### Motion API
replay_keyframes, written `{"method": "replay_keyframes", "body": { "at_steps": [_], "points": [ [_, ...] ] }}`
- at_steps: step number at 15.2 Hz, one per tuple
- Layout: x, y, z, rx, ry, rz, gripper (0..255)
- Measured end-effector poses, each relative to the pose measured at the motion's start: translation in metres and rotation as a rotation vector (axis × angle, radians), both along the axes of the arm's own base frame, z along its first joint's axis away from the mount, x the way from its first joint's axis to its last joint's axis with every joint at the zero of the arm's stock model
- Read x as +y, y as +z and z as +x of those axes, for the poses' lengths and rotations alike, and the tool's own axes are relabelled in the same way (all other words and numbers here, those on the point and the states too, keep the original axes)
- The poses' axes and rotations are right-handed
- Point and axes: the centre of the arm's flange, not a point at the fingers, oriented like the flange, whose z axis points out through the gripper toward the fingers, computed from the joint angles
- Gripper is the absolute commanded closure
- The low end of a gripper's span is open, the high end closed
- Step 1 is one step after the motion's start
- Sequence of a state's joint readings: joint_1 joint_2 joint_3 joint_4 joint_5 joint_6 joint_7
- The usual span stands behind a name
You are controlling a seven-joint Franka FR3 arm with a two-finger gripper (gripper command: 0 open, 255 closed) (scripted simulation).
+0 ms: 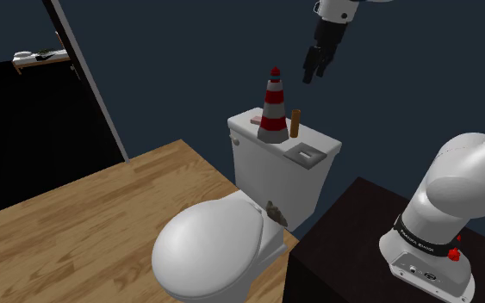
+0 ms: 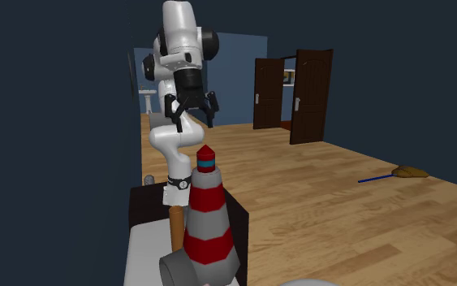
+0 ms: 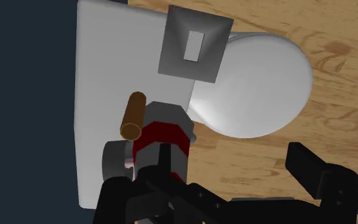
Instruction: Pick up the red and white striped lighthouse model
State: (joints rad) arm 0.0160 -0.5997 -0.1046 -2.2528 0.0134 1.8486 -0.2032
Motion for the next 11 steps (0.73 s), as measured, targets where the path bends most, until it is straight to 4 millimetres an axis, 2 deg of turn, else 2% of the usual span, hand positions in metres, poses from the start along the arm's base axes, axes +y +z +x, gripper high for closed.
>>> {"method": "replay_keyframes", "body": {
  "at_steps": [11],
  "points": [
    [-0.045, 0.008, 0.126, -0.154, 0.087, 0.074, 0]
  ]
}}
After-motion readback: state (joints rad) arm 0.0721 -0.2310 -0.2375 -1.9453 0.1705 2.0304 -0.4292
